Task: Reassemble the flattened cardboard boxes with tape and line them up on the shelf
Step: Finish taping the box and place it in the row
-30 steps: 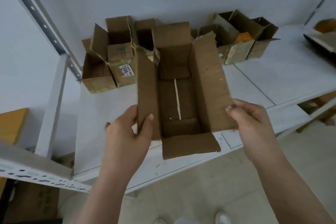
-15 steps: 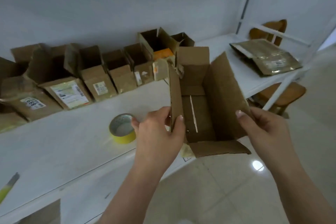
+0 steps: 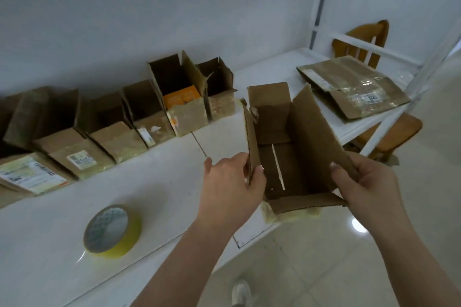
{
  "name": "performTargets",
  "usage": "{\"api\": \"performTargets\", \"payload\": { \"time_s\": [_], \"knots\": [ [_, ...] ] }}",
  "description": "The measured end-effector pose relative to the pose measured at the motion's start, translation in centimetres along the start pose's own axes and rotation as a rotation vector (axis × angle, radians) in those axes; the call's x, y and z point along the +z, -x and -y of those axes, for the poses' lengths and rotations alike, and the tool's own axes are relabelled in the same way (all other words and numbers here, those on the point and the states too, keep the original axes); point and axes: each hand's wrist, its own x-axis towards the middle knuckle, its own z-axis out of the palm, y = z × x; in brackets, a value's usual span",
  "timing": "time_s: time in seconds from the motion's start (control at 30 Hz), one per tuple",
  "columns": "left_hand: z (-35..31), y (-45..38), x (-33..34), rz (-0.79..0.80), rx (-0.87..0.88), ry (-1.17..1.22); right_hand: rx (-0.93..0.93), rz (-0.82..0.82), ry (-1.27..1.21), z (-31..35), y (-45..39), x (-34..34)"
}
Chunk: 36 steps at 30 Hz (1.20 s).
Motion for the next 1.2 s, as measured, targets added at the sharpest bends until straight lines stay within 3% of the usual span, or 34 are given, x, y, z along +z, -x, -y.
{"api": "performTargets", "payload": {
  "time_s": [0.3, 0.43, 0.6, 0.73, 0.9, 1.07, 1.2],
  "knots": [
    [0.1, -11.8, 2.1, -0.007, 0.172, -0.195, -0.033, -0.072, -0.057, -2.3, -11.3, 2.3],
    [0.8, -15.2, 2.2, 0.007, 0.227, -0.191, -0.005, 0.024, -0.031, -4.7, -17.1, 3.9],
    [3.2, -19.1, 2.3, -0.083, 0.26, -0.443, 0.037, 0.121, 0.024, -7.0, -23.4, 5.7],
    [4.5, -22.6, 2.6, -0.146, 0.173, -0.661, 0.119, 0.213, -0.101, -6.7, -27.7, 7.3],
    [5.6, -24.9, 3.4, -0.072, -0.001, -0.905, 0.213, 0.415, -0.321, -5.2, -31.3, 9.0],
    [6.7, -25.7, 3.8, -0.099, -0.058, -0.836, 0.05, 0.542, 0.013, -4.2, -33.5, 11.1],
    [7.0, -25.9, 3.9, -0.135, -0.085, -0.767, -0.004, 0.547, 0.016, -3.3, -35.2, 13.1]
  ]
}}
